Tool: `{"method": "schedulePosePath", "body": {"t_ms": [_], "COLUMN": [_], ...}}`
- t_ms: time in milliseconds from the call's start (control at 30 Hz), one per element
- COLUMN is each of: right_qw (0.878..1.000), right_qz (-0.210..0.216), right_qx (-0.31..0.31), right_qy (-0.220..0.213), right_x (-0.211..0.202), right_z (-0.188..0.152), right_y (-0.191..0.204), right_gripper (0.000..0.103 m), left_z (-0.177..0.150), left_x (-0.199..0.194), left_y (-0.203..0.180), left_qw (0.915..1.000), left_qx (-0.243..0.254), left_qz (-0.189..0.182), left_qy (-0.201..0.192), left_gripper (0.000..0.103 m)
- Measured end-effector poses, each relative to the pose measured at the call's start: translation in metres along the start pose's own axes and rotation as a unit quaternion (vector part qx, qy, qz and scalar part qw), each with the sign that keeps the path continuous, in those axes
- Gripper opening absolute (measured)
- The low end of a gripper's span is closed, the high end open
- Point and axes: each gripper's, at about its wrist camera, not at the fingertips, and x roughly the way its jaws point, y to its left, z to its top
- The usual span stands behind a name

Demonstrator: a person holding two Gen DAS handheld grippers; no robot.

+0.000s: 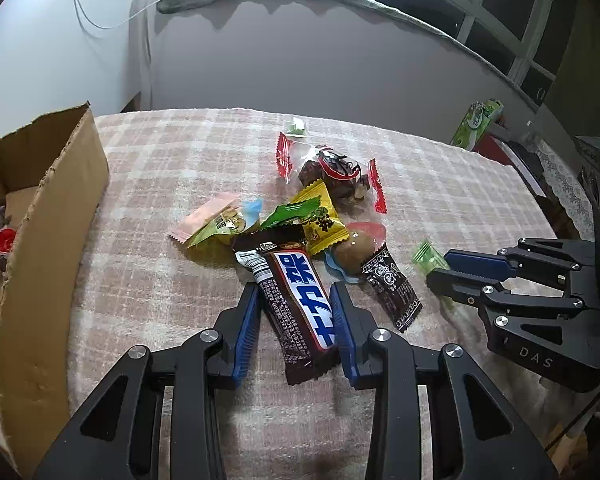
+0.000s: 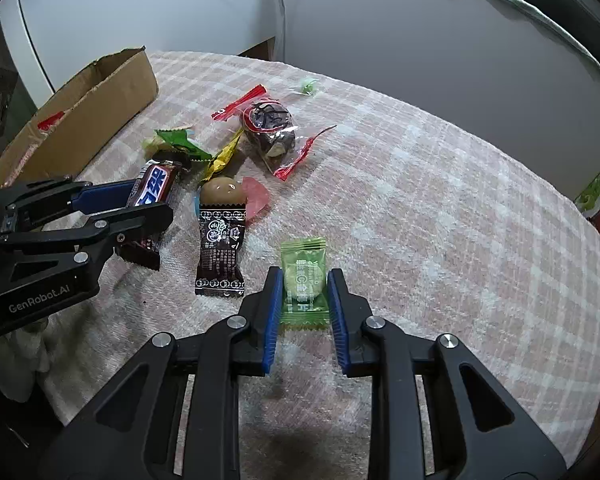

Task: Organize snacks
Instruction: 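Grasp the dark chocolate bar with the left gripper while the right gripper grasps the green candy, then carry both snacks over the box and release them from both grippers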

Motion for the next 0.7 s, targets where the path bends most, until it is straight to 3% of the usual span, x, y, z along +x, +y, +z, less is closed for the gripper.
{"method": "schedulePosePath", "body": {"t_ms": [133,200,333,500,700], "right_qw": [1.000,1.000,1.000,1.000,1.000], "right_qz": [0.001,-0.002,-0.004,-0.003,0.003], "right_qx": [0.005,0.004,0.006,0.012,0.024], "right_qy": [0.000,-0.001,-0.001,-0.004,-0.010], "right_x": [0.000,0.000,0.000,-0.001,-0.004], "right_z": [-0.001,-0.001,-0.001,-0.001,-0.004], "right_y": [-0.002,-0.002,-0.001,-0.001,-0.003], "right_gripper": [0.024,0.024,0.024,0.024,0.024], "left_z": [0.006,0.008,0.008,0.007,-0.002], "left_x": [0.003,0.005,0.009,0.006,-0.005], "left_y": [-0.004,-0.004,-0.010,-0.003,0.013], "left_qw": [0.9999,0.9998,0.9994,0.9997,0.9999], "left_qx": [0.002,-0.002,0.021,0.014,-0.012], "left_qz": [0.003,0.005,0.023,0.022,0.003], "left_qy": [0.013,0.018,0.014,0.004,-0.001], "left_gripper": [0.034,0.045,0.046,0.030,0.029]}}
